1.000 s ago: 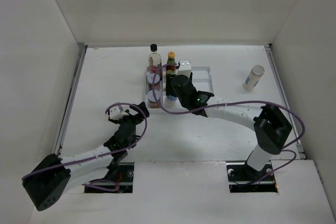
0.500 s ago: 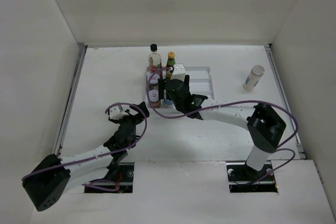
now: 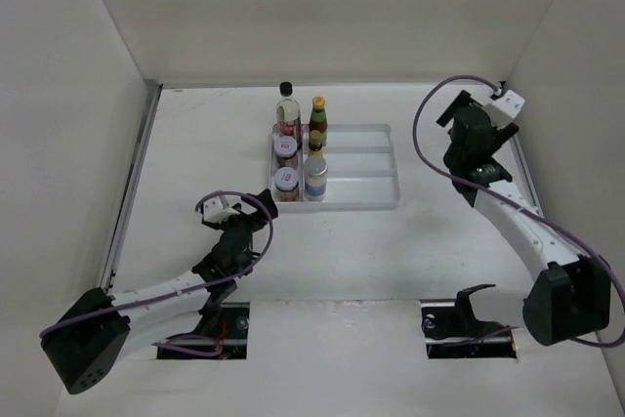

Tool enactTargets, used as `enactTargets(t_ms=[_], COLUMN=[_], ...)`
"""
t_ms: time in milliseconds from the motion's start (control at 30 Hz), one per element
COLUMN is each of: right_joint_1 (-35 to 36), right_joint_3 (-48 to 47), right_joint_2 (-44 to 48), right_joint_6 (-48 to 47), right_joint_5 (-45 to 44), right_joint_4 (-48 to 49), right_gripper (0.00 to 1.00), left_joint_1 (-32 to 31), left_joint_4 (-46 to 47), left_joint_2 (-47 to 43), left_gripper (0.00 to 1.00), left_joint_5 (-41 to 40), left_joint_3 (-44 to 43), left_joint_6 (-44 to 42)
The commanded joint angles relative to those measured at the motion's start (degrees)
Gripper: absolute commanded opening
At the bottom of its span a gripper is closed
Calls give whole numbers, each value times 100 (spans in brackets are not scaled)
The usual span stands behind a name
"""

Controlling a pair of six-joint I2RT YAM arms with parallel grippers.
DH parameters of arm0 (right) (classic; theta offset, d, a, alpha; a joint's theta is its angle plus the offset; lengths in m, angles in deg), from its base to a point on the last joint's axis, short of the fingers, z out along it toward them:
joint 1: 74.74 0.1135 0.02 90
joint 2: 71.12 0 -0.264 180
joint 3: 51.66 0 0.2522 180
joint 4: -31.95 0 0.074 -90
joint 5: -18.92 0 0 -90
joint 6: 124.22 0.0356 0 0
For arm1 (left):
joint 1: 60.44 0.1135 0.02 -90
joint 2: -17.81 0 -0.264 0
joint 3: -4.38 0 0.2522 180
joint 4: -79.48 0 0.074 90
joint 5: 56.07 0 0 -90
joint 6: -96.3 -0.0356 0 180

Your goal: Organize the condiment bottles

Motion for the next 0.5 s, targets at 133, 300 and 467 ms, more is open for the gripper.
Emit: enactTargets(t_ms=[133, 300, 467], right_joint_1=[-1316, -1799, -2011], right_joint_3=[-427, -928, -1183], right_joint_2=[-1038, -1900, -2322], right_joint_6=[-26, -44, -219], right_joint_5=[383, 919, 1175], right_joint_4=[-486, -557, -277], right_gripper=[100, 100, 100], left_joint_1=[-16, -16, -34], left_joint_4=[283, 291, 291], left_joint_2=[41, 102, 137], left_gripper=[100, 100, 100], left_joint_5=[33, -2, -2], left_joint_3=[-71, -71, -80], left_joint_6=[57, 57, 66])
